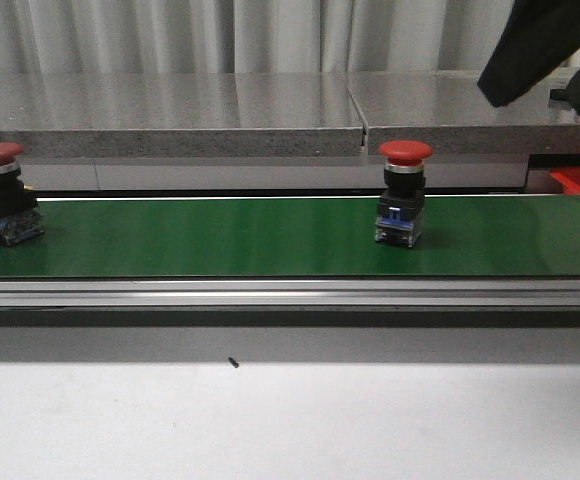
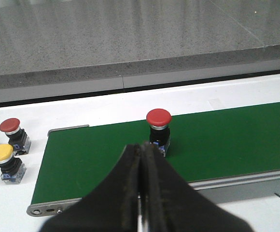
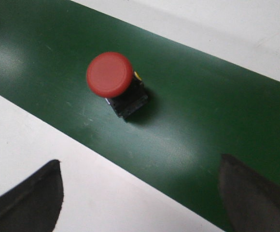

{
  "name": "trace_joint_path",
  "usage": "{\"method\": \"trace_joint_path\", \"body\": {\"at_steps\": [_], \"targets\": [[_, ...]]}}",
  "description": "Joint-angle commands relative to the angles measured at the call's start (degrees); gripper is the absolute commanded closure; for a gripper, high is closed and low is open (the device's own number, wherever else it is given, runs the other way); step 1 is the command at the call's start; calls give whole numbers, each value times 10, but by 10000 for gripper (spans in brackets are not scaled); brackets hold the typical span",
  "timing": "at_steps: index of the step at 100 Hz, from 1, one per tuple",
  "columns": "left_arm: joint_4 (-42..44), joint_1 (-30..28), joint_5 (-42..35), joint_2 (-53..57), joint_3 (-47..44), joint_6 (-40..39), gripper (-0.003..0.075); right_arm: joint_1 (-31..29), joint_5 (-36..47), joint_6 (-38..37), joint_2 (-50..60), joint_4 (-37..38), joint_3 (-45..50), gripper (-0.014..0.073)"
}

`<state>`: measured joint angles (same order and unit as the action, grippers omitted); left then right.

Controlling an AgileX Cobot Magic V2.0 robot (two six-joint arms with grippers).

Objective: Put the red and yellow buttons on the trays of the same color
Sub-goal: 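Lower the right gripper onto the red button, grasp and lift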

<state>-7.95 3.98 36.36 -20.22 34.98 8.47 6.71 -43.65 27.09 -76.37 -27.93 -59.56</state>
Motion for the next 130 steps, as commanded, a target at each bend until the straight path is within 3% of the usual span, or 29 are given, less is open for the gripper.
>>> {"method": "trace_joint_path", "body": {"at_steps": [1, 30, 75, 85, 107, 116, 130], "targets": [[-6, 4, -41, -4, 14, 0, 741, 9, 27, 4, -14, -3, -34, -50], [-6, 4, -41, -4, 14, 0, 741, 42, 38, 4, -89, 10, -81, -50], [-6, 4, -41, -4, 14, 0, 741, 42, 51, 4, -179, 14, -122, -45], [-6, 4, -41, -4, 14, 0, 741, 42, 51, 4, -182, 17, -123, 53], [-6, 4, -41, -4, 14, 0, 741, 41, 17, 1, -182, 18, -124, 453], [-6, 4, -41, -4, 14, 0, 741, 39, 5, 0, -182, 18, -127, 506], [-6, 4, -41, -4, 14, 0, 741, 24, -23, -1, -180, 18, -149, 506]]}}
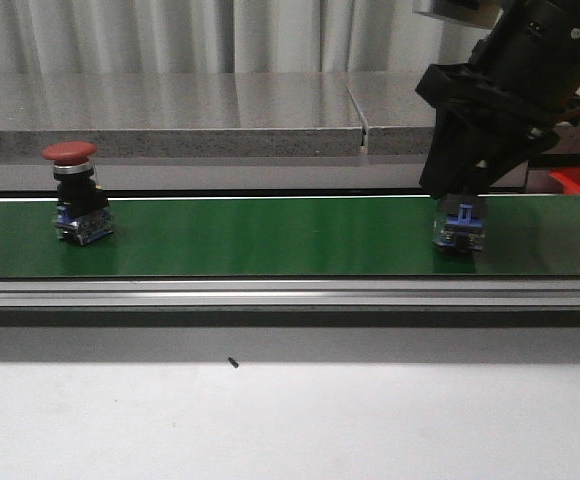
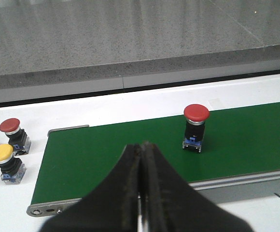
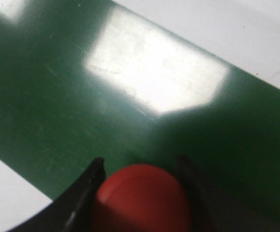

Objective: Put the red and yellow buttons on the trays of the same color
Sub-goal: 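Lower the right gripper onto the red button, grasp and lift, then carry the red button into the red tray, open right gripper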

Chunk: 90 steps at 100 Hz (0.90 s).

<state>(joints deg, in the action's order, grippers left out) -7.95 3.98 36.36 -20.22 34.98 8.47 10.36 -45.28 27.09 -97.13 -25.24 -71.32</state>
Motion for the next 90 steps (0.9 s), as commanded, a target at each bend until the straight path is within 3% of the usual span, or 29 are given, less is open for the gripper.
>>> {"method": "trace_joint_path", "body": {"at_steps": [1, 28, 57, 90], "targets": [[-6, 4, -41, -4, 14, 0, 741, -15, -10, -2, 28, -9, -36, 506], [-6, 4, -41, -4, 14, 0, 741, -115, -14, -18, 31, 22, -132, 506], [-6, 4, -41, -4, 14, 0, 741, -252, 87, -18, 16, 24, -162, 506], [-6, 4, -41, -4, 14, 0, 741, -309, 188, -18, -65, 30, -162, 506]]}}
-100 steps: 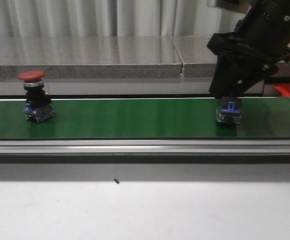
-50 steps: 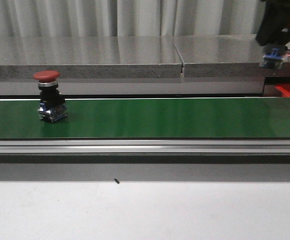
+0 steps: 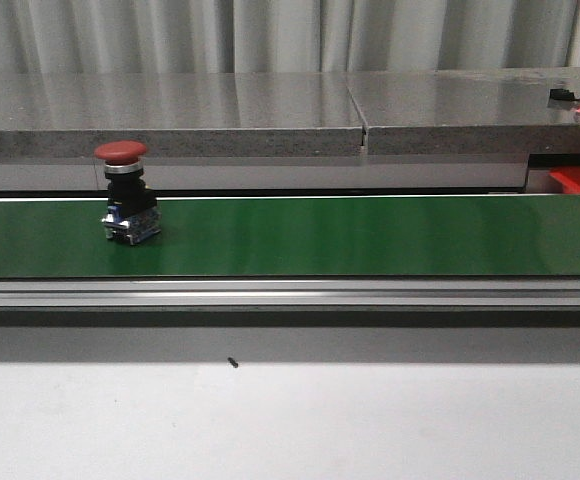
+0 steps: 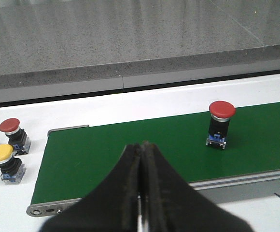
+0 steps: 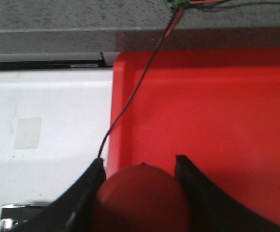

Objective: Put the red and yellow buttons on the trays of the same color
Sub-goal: 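Carry the red button into the red tray, open right gripper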

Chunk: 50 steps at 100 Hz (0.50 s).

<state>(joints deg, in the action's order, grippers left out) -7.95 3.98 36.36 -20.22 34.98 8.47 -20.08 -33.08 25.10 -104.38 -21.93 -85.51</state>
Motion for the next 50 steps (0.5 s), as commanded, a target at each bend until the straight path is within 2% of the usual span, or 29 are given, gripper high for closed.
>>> {"method": "trace_joint_path", "body": {"at_steps": [1, 23, 50], "targets": [[-6, 4, -41, -4, 14, 0, 741, -5, 69, 2, 5, -1, -20, 506], [-6, 4, -41, -4, 14, 0, 741, -5, 133, 2, -47, 5, -20, 506], [-6, 4, -41, -4, 14, 0, 741, -5, 145, 2, -88, 5, -20, 506]]}}
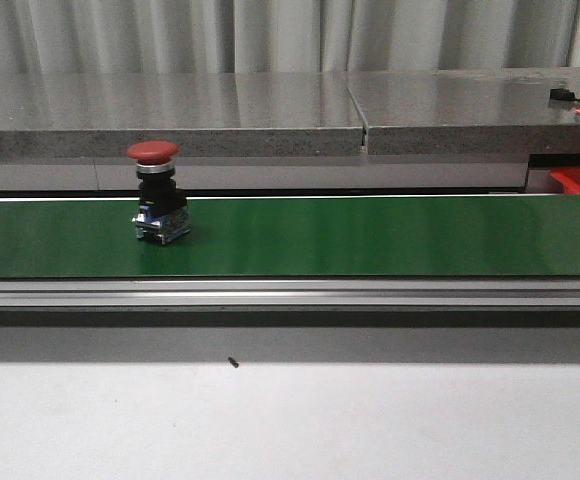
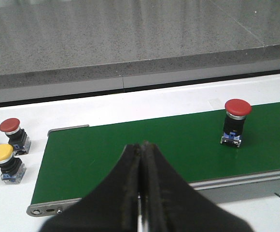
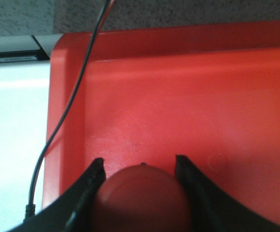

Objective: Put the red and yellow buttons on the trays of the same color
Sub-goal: 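Carry the red button into the red tray, open right gripper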

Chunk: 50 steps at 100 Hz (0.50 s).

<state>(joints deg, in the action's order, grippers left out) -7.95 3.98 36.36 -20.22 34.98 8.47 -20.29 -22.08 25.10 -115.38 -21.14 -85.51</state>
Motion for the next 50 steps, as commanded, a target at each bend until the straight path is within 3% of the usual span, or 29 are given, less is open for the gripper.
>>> {"method": "trace_joint_path", "body": {"at_steps": [1, 50], "targets": [[-6, 4, -41, -4, 14, 0, 741, -3, 35, 2, 21, -3, -20, 506], [-6, 4, -41, -4, 14, 0, 741, -3, 34, 2, 3, -2, -19, 506]]}}
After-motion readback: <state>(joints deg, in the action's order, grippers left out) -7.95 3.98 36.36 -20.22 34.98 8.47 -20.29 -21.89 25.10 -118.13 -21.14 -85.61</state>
